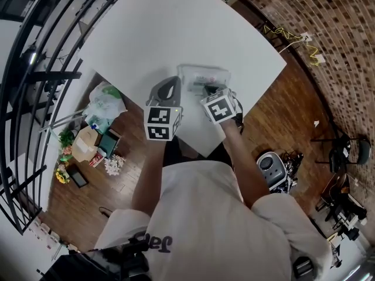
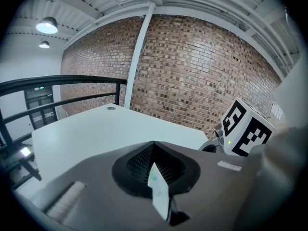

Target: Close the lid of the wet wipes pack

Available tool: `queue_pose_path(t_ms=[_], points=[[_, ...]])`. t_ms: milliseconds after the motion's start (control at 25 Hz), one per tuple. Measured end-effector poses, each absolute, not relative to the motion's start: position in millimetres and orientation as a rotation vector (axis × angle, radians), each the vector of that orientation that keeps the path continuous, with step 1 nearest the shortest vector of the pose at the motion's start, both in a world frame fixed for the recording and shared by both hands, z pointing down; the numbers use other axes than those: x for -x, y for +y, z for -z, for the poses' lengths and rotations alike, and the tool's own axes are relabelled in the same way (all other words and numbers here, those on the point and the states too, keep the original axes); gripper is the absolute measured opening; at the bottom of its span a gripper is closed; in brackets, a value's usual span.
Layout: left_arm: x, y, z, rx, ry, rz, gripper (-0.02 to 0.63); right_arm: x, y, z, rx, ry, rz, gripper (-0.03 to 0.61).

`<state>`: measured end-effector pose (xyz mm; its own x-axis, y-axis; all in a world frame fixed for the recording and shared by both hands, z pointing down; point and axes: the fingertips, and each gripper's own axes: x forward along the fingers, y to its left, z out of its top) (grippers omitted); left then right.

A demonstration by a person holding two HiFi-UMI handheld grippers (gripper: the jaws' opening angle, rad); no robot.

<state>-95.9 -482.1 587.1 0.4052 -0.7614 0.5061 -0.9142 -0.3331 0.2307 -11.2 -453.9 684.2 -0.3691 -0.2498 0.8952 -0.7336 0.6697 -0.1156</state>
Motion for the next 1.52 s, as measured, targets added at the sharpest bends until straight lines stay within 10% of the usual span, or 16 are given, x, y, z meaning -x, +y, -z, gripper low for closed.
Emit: queue_pose_path(t_ms=[520, 1520], points=[[110, -470, -566, -2.250, -1.416, -0.396, 0.017, 3, -453, -671, -0.918, -1.989, -0.722, -0.012], [38, -317, -376, -2.755, -1.268, -0.042, 0.017, -54, -293, -373, -1.890, -2.380, -0.065, -0.012]])
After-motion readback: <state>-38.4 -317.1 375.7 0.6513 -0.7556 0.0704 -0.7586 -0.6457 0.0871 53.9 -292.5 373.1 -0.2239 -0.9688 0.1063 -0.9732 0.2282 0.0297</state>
